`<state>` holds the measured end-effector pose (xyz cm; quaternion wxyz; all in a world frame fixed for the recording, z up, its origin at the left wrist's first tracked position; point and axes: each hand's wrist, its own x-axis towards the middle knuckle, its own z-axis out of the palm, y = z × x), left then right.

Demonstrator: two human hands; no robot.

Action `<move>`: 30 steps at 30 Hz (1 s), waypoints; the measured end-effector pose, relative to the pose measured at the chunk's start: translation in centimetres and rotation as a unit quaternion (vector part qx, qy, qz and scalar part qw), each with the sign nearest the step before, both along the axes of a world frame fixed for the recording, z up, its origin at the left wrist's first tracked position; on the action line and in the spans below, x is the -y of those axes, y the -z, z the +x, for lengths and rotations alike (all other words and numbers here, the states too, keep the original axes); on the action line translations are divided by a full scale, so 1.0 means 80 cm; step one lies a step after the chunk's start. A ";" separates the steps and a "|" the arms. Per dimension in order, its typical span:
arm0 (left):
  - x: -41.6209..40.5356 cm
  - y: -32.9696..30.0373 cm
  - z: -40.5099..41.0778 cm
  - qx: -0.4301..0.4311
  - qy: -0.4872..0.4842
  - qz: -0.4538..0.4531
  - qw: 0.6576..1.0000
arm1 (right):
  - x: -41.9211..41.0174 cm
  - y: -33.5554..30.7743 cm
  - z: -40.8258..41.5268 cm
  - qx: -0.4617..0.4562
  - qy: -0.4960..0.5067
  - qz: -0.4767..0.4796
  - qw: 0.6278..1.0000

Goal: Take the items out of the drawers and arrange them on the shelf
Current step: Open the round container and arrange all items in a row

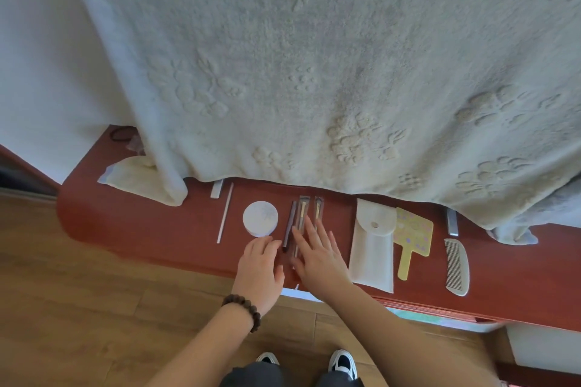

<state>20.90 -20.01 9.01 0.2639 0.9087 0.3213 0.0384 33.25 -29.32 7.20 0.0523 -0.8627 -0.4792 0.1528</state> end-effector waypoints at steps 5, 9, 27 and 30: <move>-0.020 -0.002 -0.018 0.006 -0.001 0.007 1.000 | -0.006 0.016 -0.006 0.005 0.015 -0.040 0.999; -0.024 -0.001 -0.009 -0.001 0.027 0.012 1.000 | 0.012 0.018 -0.002 0.021 0.040 -0.044 0.998; -0.002 0.004 0.142 -0.143 -0.027 0.004 0.989 | 0.046 0.003 0.041 0.010 0.007 -0.039 0.999; -0.002 0.004 0.143 -0.148 -0.046 -0.011 0.988 | 0.047 -0.003 0.046 -0.022 0.014 -0.015 1.000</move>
